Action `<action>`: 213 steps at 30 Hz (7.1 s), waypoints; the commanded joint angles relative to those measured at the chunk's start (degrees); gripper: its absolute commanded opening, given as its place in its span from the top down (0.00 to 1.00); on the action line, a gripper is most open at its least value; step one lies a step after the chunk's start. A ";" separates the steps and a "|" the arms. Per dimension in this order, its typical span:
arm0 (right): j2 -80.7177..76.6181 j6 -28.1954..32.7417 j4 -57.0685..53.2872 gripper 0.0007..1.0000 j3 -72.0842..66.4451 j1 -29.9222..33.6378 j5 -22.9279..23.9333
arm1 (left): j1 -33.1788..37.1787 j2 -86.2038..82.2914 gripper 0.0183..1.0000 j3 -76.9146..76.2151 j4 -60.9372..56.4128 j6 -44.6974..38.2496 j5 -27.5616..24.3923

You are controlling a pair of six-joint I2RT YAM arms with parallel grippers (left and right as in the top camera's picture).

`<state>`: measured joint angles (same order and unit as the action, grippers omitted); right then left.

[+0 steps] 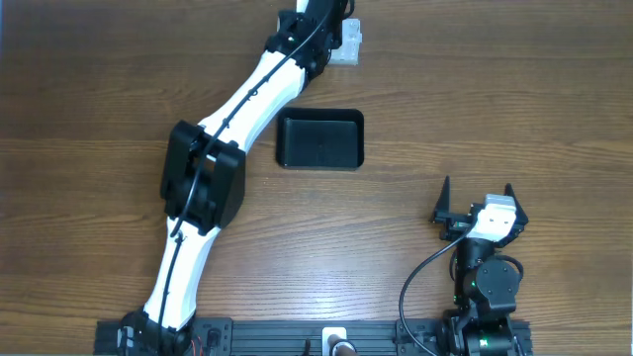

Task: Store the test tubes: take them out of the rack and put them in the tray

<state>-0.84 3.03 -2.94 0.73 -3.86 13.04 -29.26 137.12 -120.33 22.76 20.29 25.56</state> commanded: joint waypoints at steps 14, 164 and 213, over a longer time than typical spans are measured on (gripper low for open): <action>0.42 -0.17 0.11 0.01 -0.46 -0.24 0.79 | 0.28 1.66 0.66 -1.53 -1.16 -0.83 0.44; 0.42 -0.17 0.11 0.01 -0.44 -0.24 0.76 | 25.90 -127.71 0.00 118.68 -34.58 -21.14 -35.19; 0.09 -0.17 0.44 0.01 -0.44 -0.24 0.79 | 26.49 -136.85 0.00 119.99 -19.21 -21.16 -35.12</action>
<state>-0.84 3.01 -2.61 0.73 -3.86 13.04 -3.18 0.84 -0.62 3.49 -0.25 -8.84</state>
